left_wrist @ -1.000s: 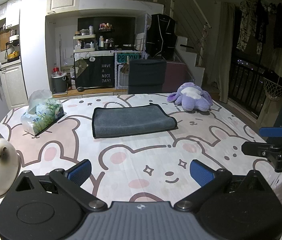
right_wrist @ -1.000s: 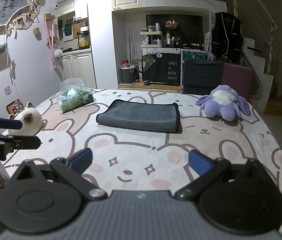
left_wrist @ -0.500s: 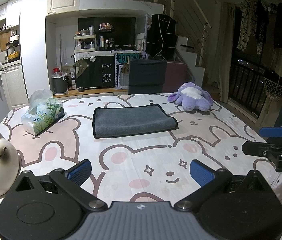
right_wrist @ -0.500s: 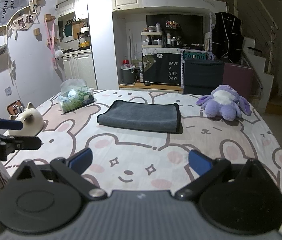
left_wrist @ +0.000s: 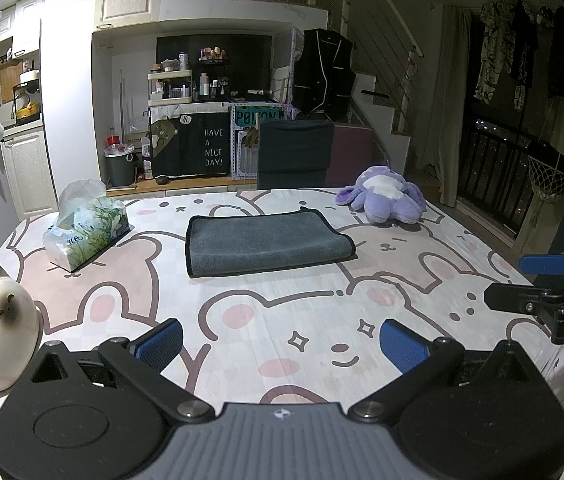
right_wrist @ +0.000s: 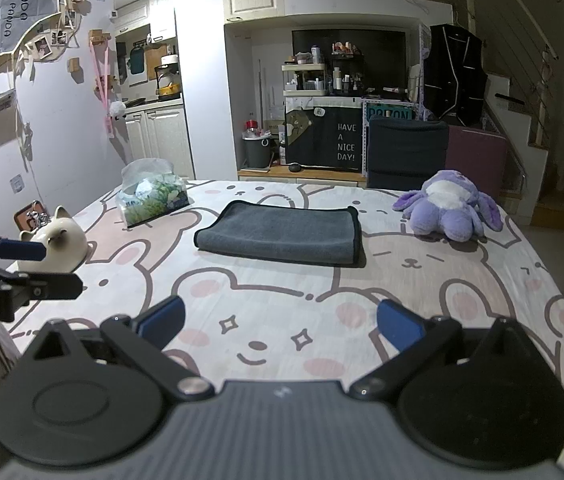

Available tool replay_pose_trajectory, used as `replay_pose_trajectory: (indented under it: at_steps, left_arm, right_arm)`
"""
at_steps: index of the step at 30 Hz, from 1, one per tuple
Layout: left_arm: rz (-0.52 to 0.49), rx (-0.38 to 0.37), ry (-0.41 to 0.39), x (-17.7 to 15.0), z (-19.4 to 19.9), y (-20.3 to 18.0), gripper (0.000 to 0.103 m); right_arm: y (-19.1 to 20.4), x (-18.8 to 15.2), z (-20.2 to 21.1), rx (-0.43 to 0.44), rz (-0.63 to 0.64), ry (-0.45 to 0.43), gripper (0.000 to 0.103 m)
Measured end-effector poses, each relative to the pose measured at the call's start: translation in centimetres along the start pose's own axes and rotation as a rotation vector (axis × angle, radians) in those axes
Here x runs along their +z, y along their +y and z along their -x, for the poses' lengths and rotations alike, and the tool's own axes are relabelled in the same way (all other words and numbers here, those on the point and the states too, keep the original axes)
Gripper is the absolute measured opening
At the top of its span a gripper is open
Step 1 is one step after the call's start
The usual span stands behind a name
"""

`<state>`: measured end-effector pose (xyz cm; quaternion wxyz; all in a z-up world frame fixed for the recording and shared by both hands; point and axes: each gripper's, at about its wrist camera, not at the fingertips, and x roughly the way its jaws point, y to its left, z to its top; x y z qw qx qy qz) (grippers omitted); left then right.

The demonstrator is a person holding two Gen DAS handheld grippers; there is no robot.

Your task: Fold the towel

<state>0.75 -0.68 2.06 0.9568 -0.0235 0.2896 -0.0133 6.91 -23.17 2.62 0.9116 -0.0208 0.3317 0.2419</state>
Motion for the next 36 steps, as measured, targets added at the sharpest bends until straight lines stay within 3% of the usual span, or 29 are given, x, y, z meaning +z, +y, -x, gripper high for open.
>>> replay_pose_trajectory:
  at_steps: [36]
  left_arm:
    - [0.003,0.005,0.0,0.05,0.05,0.39,0.103]
  right_arm:
    - [-0.09,-0.05,-0.02,0.001,-0.002,-0.001,0.103]
